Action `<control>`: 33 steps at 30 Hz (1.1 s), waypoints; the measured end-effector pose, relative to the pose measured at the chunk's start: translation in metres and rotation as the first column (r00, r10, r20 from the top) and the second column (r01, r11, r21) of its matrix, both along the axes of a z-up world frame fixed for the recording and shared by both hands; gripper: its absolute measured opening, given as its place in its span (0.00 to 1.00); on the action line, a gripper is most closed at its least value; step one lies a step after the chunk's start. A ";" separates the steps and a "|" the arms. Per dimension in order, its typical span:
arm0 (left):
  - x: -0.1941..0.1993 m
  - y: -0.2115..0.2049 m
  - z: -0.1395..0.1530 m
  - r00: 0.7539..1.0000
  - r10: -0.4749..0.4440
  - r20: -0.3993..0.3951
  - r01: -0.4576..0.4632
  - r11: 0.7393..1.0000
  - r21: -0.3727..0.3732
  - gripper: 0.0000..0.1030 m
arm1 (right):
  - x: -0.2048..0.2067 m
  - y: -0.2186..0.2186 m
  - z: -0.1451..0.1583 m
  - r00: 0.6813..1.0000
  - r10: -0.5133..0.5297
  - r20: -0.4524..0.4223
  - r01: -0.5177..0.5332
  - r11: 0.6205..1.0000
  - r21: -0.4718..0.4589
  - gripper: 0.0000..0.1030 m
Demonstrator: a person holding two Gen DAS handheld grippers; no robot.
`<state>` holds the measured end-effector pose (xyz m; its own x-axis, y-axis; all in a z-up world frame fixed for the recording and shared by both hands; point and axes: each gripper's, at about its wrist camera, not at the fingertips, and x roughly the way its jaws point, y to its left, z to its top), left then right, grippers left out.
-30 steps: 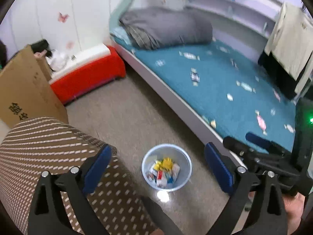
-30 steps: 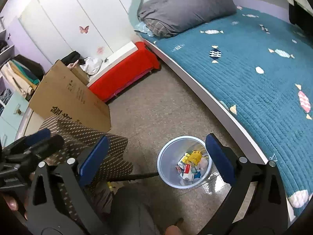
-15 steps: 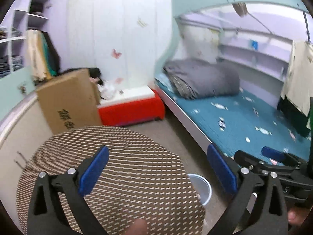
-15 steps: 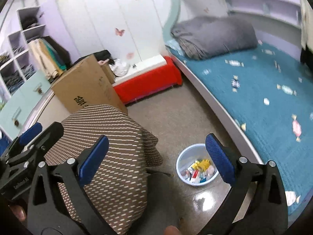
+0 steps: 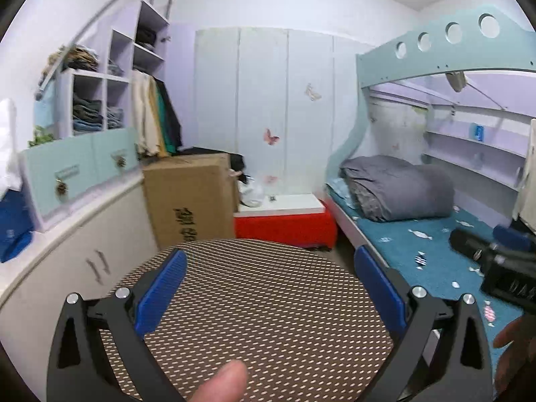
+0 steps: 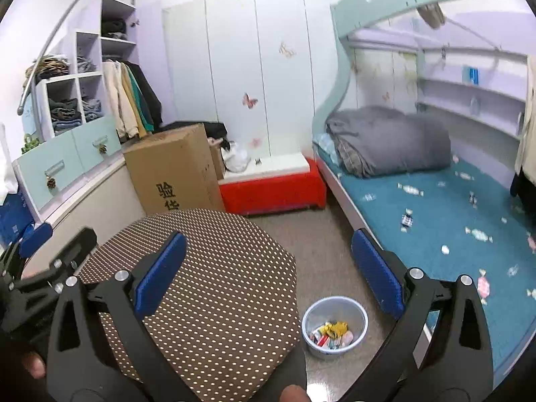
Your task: Collect trash
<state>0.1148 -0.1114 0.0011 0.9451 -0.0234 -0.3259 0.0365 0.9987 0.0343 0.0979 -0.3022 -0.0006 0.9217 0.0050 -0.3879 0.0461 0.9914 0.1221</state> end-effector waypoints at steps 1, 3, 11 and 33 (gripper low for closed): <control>-0.006 0.004 0.003 1.000 0.005 0.003 -0.005 1.000 0.003 0.95 | -0.005 0.004 0.004 1.000 0.002 0.013 -0.002 1.000 -0.011 0.94; -0.019 0.009 0.009 1.000 0.017 0.016 -0.017 1.000 -0.008 0.95 | -0.013 0.010 0.009 1.000 0.005 0.029 -0.004 1.000 -0.025 0.94; -0.050 0.026 0.024 0.997 0.049 0.053 -0.046 0.998 -0.046 0.95 | -0.031 0.026 0.022 0.997 0.025 0.079 -0.020 0.998 -0.059 0.94; -0.070 0.029 0.033 0.995 0.050 0.090 -0.046 0.998 -0.047 0.95 | -0.040 0.039 0.030 0.993 0.049 0.109 -0.041 0.996 -0.076 0.94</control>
<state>0.0450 -0.0820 0.0344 0.9713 0.0103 -0.2376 -0.0130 0.9999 -0.0099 0.0582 -0.2629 0.0295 0.9585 0.0228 -0.2841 -0.0088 0.9987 0.0503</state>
